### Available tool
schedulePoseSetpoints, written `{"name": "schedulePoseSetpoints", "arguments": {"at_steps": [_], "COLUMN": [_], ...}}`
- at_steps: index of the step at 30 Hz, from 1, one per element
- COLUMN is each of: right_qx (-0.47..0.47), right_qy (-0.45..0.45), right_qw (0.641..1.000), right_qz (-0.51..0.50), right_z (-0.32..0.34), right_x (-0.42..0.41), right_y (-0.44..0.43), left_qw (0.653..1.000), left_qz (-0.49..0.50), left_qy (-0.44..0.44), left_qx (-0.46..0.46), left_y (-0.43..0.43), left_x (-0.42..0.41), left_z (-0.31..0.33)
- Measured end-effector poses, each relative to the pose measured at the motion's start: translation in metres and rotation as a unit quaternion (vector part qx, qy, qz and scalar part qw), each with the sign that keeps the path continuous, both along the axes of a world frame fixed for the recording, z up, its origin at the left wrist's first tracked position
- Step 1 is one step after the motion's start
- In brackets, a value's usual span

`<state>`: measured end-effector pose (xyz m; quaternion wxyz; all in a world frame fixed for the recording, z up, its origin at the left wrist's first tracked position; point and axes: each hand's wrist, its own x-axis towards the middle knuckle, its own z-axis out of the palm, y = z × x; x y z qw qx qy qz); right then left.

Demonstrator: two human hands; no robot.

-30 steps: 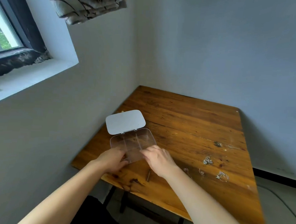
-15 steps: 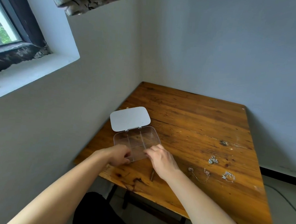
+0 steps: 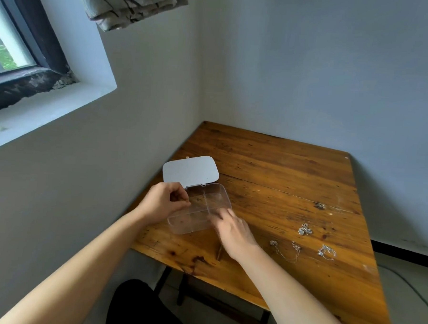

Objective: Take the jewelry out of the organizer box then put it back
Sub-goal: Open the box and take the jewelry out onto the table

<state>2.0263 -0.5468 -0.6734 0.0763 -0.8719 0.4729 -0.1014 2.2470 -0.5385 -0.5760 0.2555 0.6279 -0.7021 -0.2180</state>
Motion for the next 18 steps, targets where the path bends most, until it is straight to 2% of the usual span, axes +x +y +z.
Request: {"name": "schedulePoseSetpoints", "arguments": {"at_steps": [4, 8, 14, 18], "right_qx": [-0.004, 0.009, 0.055, 0.108], "right_qy": [-0.014, -0.014, 0.02, 0.035], "right_qw": [1.0, 0.997, 0.959, 0.941], "right_qz": [-0.008, -0.079, -0.279, -0.32], "right_z": [-0.003, -0.01, -0.023, -0.033], "right_x": [-0.026, -0.08, -0.154, -0.176], "right_y": [0.015, 0.035, 0.061, 0.077], "left_qw": [0.996, 0.994, 0.997, 0.993], "left_qz": [0.016, -0.015, -0.068, -0.103], "left_qy": [0.074, 0.09, 0.022, -0.054], "left_qx": [-0.05, -0.053, -0.037, 0.004], "left_y": [-0.003, -0.012, -0.031, -0.043], "left_x": [-0.024, -0.066, -0.145, -0.186], "left_z": [0.019, 0.02, -0.017, -0.045]}}
